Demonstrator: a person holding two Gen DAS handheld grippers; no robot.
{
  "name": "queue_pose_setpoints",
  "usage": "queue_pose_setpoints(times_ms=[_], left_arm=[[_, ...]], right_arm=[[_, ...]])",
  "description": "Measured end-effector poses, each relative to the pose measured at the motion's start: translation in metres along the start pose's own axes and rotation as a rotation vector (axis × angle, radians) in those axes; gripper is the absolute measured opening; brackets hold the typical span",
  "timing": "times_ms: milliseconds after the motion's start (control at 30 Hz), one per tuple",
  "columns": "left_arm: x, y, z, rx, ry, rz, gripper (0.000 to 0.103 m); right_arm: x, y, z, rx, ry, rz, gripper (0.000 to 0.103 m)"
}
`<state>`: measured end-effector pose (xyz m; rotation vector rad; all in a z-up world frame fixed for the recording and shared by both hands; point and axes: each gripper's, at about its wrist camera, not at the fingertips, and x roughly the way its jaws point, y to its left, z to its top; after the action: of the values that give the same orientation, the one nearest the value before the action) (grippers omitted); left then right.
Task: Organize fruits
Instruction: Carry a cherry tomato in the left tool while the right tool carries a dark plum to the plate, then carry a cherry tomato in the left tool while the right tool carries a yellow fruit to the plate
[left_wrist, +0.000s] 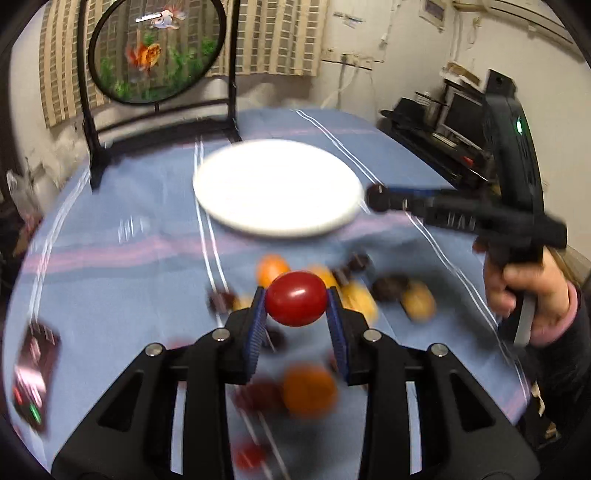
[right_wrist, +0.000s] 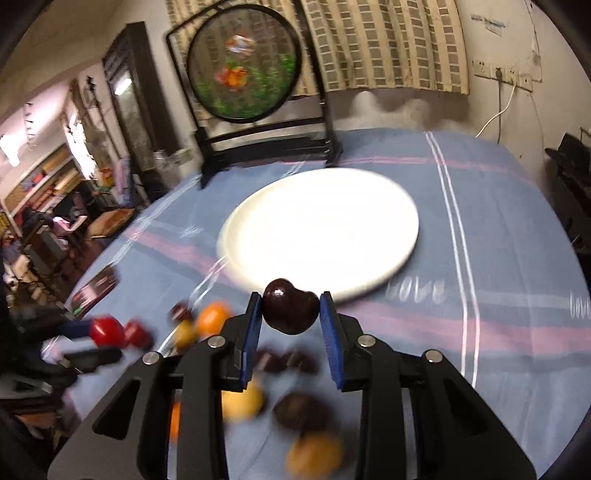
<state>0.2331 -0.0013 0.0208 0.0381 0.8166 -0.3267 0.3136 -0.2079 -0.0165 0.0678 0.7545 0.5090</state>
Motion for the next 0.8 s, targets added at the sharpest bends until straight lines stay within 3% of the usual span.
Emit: queue_pose_setpoints(times_ms=[100,167,367,400,433,467,500,633,800], left_arm=[[0.043,0.016,0.048,-0.022,0.058,-0.011,0.033],[0.076,0.024,0.075,-0.022,0.092,0.030,0.033],[0.142,0.036,0.102,-0.041,0.177,0.080,0.034],[0.148,0.036,0.104,-0.043,0.189,0.091,0.035],[0.150,0.036,0.105,-0.045,0.196,0.115,0.055],[0.149,0.042,0.104,-0.048,0.189,0.138,0.082],[0.141,0.041,0.105,-0.049,0.155,0.161,0.086],[0.091,0.033,0.094,0.010,0.068,0.162,0.089],[0.014,0.023,0.039,0.033,-0.023,0.168,0.094]], right_arm=[[0.041,-0.018,0.027,0.032,0.044,-0.031,0.032],[0.066,-0.027,0.038,0.041,0.076,-0.050,0.032],[0.101,-0.039,0.050,0.023,0.133,-0.060,0.033],[0.104,-0.038,0.050,0.009,0.139,-0.067,0.038],[0.105,-0.036,0.051,-0.007,0.140,-0.079,0.045],[0.101,-0.034,0.052,-0.016,0.132,-0.092,0.049],[0.097,-0.032,0.051,-0.021,0.124,-0.103,0.055],[0.045,-0.015,0.038,-0.046,0.037,-0.098,0.056],[-0.029,0.016,-0.017,-0.061,-0.032,-0.042,0.057]])
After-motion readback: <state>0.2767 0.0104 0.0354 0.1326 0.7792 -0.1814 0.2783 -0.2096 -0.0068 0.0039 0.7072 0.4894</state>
